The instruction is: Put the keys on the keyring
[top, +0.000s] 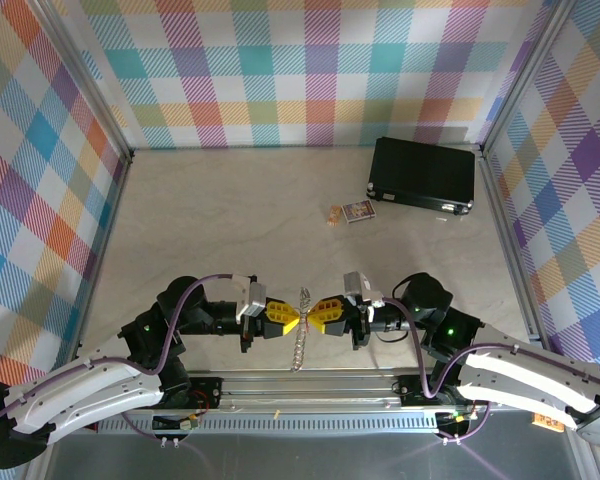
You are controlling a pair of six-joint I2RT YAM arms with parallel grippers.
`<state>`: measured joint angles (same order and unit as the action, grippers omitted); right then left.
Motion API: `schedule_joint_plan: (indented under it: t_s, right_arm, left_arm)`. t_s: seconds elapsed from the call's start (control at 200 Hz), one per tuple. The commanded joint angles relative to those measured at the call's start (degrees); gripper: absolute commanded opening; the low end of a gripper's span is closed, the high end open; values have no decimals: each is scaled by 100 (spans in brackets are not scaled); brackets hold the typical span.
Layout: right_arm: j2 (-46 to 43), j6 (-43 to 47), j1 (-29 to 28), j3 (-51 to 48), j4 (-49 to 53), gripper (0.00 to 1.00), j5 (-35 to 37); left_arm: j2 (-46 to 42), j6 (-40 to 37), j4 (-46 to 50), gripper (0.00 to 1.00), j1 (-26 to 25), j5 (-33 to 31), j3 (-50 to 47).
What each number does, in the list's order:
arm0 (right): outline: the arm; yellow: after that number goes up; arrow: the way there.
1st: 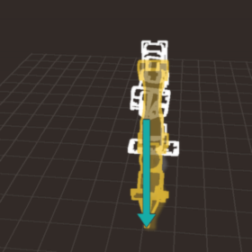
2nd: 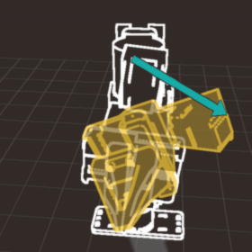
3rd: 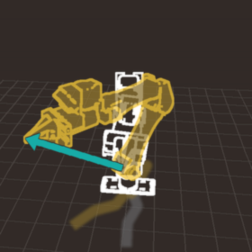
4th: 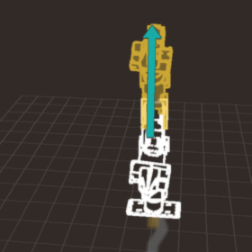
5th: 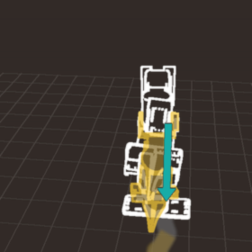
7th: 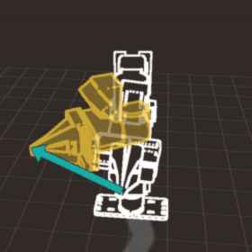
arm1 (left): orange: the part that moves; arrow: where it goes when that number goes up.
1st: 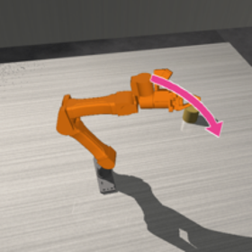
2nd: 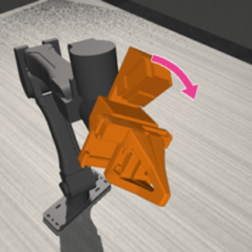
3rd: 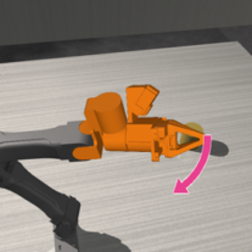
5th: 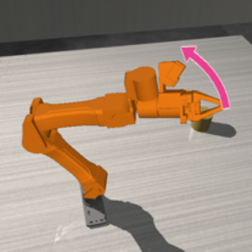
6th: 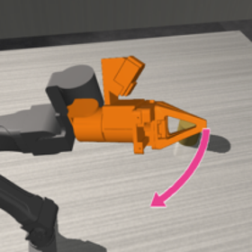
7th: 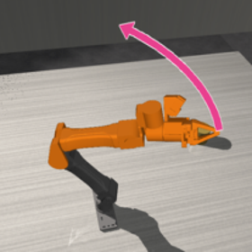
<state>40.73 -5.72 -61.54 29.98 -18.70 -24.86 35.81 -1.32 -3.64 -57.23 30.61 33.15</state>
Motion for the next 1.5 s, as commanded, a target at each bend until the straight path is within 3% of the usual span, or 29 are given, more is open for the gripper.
schedule_joint_plan:
  t_s: [0.0,0.415,1.12,1.345,1.495]
  right_arm:
    - [-201,-26,-38,-31,-166,0,-65]
    - [-539,-9,-28,-234,-207,0,185]
    - [-342,-7,-28,-240,-273,0,69]
    - [-501,-30,-27,-213,88,0,258]
    - [-738,-81,-25,-93,849,0,565]
  left_arm:
    - [3,-150,-194,0,-42,-50,99]
    - [30,-307,56,0,-42,-22,306]
    - [41,-317,83,0,-42,-65,298]
    - [-53,-325,253,0,-42,-840,216]
    - [-288,-292,320,0,-42,-1359,64]
